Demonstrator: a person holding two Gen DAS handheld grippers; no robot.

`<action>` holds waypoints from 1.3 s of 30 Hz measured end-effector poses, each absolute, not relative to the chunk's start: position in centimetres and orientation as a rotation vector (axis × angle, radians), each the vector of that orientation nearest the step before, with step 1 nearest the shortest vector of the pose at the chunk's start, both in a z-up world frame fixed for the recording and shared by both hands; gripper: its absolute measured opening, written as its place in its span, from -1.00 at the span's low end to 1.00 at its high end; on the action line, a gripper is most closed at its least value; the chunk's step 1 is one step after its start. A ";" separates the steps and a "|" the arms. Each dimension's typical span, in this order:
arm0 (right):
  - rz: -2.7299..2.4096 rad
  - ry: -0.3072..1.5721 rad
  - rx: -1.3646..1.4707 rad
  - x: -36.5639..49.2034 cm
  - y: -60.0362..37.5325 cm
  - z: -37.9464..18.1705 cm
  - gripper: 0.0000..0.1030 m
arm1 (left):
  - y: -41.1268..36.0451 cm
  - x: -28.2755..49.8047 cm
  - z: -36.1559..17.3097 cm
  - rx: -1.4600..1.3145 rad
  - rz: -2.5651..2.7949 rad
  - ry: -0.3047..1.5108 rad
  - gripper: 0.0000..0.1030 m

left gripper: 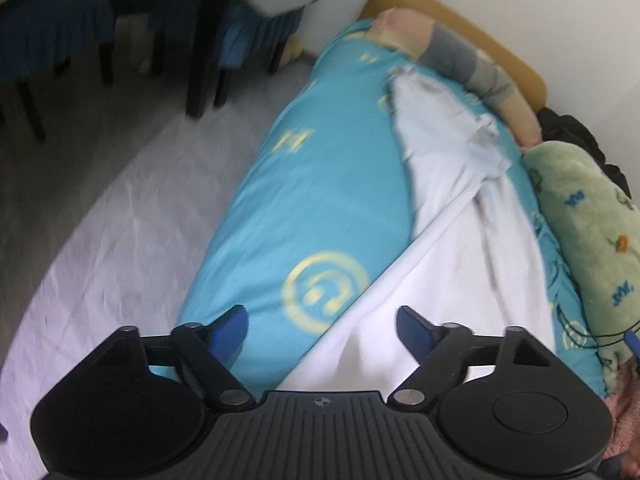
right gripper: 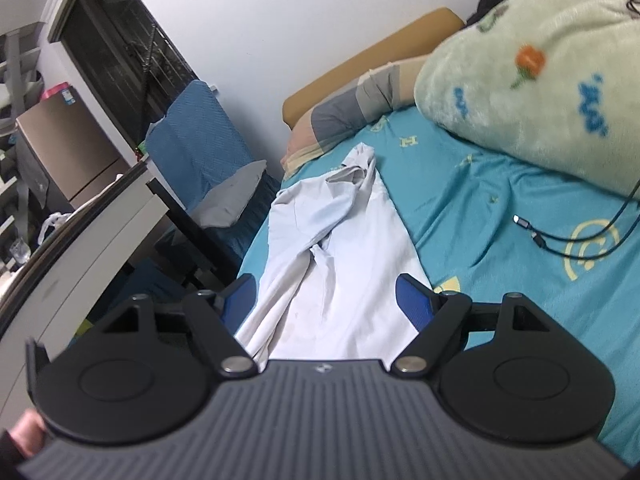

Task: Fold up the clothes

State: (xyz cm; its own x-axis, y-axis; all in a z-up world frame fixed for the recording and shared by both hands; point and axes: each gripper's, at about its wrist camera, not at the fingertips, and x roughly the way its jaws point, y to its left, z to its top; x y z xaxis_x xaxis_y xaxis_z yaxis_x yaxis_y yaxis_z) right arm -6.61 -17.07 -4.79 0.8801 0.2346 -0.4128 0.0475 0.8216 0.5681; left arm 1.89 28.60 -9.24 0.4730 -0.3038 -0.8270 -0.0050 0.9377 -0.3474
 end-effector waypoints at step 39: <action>0.168 0.745 0.760 -6.2 -22.0 -8.4 0.52 | 5.7 -5.6 -8.7 -0.026 -0.578 1.407 -0.06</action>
State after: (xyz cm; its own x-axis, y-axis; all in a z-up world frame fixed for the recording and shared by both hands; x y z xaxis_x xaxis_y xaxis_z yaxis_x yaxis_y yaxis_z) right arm -6.22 -22.03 -8.43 0.7354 0.3941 -0.5513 0.1197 0.7252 0.6781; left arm -5.58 5.74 -8.66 0.0495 -0.3946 -0.9175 0.3648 0.8623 -0.3512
